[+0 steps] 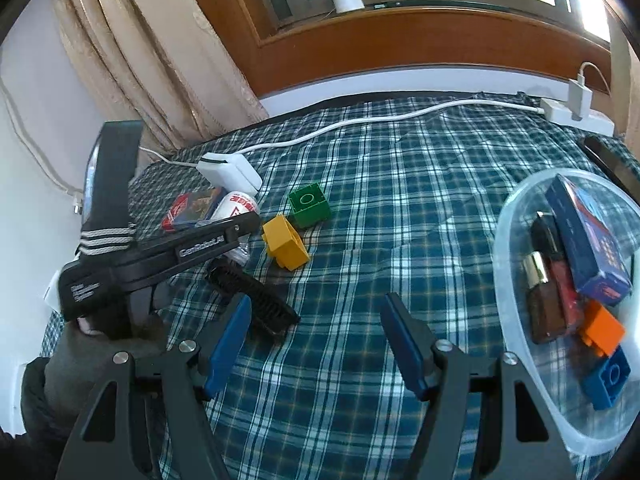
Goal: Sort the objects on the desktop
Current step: 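Grasp the white tape roll in plastic bag with the left tool, then grasp the yellow block with right tool while left tool holds tape roll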
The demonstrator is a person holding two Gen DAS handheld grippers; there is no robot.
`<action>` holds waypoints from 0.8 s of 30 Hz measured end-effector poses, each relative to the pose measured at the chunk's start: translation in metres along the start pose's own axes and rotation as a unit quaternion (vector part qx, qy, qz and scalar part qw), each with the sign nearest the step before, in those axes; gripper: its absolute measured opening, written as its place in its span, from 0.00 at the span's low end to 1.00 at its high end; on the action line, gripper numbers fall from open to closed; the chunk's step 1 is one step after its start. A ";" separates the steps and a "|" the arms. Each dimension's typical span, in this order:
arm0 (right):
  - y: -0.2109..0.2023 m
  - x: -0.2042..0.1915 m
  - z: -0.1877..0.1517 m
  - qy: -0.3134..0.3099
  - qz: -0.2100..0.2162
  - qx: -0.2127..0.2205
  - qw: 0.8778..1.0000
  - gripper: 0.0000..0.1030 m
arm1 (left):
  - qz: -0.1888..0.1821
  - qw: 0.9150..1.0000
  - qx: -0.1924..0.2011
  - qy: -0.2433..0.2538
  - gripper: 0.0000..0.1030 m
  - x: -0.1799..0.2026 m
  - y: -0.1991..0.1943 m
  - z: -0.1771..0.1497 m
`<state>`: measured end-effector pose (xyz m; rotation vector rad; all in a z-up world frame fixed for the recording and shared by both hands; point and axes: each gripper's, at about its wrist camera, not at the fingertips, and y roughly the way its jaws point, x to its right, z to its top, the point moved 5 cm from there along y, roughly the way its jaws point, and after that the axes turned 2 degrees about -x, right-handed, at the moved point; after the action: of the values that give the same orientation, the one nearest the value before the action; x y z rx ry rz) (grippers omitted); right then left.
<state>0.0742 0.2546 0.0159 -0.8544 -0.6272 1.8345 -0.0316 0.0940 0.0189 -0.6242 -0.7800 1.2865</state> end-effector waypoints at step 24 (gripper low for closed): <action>0.069 -0.029 0.040 -0.039 0.010 -0.045 0.998 0.50 | -0.009 0.999 0.033 -0.031 0.39 -0.019 -0.034 0.007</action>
<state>0.0126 0.1990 -0.0020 -0.8534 -0.7575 1.8776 -0.0190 0.0693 0.0464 -0.5255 -0.7885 1.3151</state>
